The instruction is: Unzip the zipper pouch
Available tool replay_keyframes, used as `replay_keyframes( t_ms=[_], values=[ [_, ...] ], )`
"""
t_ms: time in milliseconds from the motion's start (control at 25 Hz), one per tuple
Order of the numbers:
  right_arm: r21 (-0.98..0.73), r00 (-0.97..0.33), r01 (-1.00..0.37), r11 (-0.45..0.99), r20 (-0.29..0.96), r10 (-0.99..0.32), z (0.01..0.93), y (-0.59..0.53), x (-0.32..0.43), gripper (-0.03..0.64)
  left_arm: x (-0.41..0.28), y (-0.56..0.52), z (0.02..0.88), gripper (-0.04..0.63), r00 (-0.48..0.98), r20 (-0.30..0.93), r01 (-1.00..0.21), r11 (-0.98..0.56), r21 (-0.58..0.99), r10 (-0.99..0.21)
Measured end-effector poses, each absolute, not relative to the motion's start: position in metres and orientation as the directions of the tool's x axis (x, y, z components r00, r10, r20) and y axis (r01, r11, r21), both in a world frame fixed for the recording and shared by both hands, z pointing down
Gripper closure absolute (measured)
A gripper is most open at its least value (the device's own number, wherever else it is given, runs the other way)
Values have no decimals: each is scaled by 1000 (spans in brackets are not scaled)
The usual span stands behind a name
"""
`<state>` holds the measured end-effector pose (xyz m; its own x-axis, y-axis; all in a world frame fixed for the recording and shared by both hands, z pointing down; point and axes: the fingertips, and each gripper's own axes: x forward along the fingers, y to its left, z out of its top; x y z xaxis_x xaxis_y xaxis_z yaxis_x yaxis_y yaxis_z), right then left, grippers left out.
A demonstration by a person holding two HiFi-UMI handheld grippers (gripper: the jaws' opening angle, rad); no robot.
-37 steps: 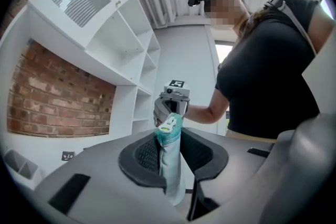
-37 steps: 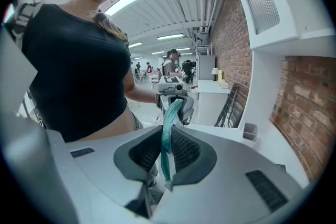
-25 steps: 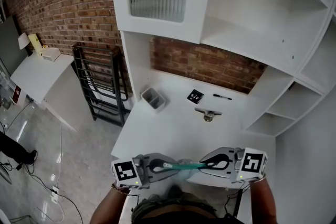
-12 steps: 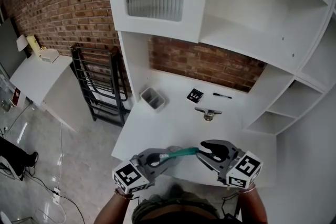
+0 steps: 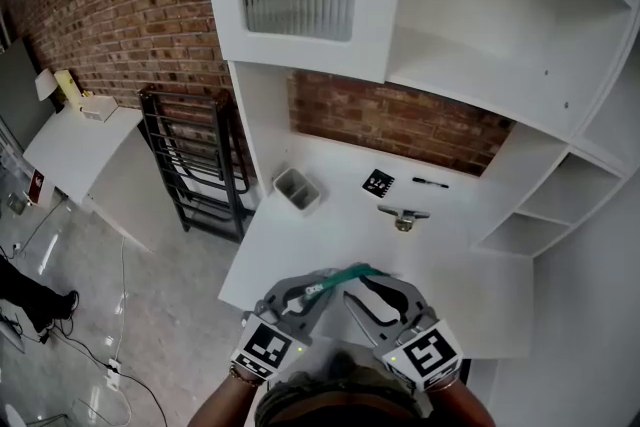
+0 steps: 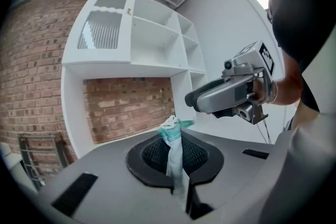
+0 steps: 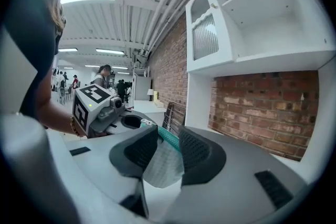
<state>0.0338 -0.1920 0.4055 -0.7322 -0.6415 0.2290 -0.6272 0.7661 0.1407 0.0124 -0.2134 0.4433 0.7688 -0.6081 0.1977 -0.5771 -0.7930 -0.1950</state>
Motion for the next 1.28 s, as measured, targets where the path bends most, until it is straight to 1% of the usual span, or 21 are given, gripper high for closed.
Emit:
replay_keyframes(
  t_ms=[200, 360, 440, 600, 720, 840, 920, 1120, 1280],
  values=[
    [151, -752, -584, 798, 269, -601, 405, -181, 6, 506, 10, -220, 454, 588, 691, 262, -599, -736, -314, -674],
    [103, -748, -606, 788, 264, -610, 407, -186, -9, 505, 14, -221, 457, 588, 652, 280, -592, -704, -392, -705],
    [97, -739, -612, 785, 283, -612, 411, -189, -14, 505, 15, -223, 458, 588, 631, 288, -586, -686, -431, -721],
    [158, -696, -619, 769, 342, -631, 419, -191, -14, 492, 17, -223, 461, 588, 591, 304, -559, -651, -513, -747],
    [204, -663, -637, 743, 347, -664, 421, -191, -15, 491, 15, -224, 464, 588, 559, 318, -540, -628, -561, -765],
    [222, -633, -665, 713, 338, -696, 424, -195, -12, 491, 15, -225, 467, 588, 543, 324, -535, -616, -578, -775],
    [211, -631, -666, 715, 351, -692, 426, -195, -9, 488, 15, -224, 469, 588, 540, 322, -543, -614, -572, -778],
    [109, -646, -699, 707, 329, -689, 424, -192, -2, 502, 15, -223, 472, 588, 541, 331, -560, -625, -544, -773],
    [36, -652, -714, 699, 330, -683, 427, -191, 5, 557, 14, -222, 472, 587, 548, 331, -564, -631, -533, -768]
  ],
)
